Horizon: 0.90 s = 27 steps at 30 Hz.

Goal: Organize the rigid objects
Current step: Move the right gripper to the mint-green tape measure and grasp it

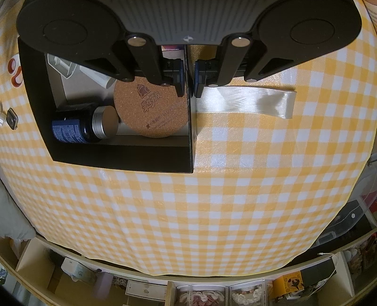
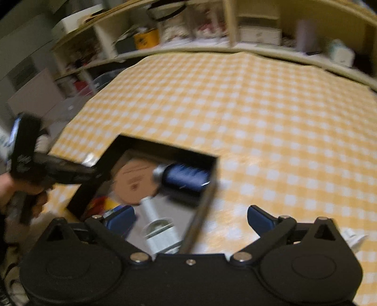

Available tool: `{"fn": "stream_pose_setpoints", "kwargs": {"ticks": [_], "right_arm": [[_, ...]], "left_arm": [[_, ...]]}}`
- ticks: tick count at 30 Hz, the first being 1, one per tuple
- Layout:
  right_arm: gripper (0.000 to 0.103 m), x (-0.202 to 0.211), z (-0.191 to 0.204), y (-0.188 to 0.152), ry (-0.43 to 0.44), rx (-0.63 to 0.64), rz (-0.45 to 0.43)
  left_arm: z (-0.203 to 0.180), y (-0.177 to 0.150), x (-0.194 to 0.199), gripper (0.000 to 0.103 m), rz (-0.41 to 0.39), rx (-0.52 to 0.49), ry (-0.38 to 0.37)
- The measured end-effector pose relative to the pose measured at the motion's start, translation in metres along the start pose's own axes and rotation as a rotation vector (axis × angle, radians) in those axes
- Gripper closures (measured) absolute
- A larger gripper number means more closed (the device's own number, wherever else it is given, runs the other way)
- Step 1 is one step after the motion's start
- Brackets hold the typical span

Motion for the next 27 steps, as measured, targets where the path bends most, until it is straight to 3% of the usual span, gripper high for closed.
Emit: {"fn": "stream_pose_setpoints", "kwargs": {"ticks": [6,10,16,21,27], "right_arm": [[0.000,-0.004,-0.031,-0.002,-0.104,-0.091,0.004],[0.000,-0.015,-0.046,-0.012,-0.150,-0.129,0.081],[0.001,-0.031,-0.053,-0.030,-0.142,-0.179,0.198],[0.019,-0.040,-0.046,-0.042,-0.111,-0.160,0.265],[0.034,-0.048,-0.034,-0.049,-0.079,-0.105,0.309]], "left_arm": [[0.000,0.000,0.000,0.095,0.000,0.000,0.001],[-0.001,0.000,0.000,0.095,0.001,-0.001,0.001],[-0.001,0.000,0.000,0.095,0.001,0.000,0.001],[-0.001,0.001,0.000,0.095,0.001,0.000,0.001],[-0.002,0.001,0.000,0.095,0.001,-0.001,0.002]]}}
Point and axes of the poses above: each gripper's, at about its wrist camera, not at the fingertips, and x roughly against the way its jaws point, z to its left, y to its top, the point moved 3 cm from there along -x, roughly the way its jaws point, and after that the axes turned 2 degrees about z, right-handed, at the moved point
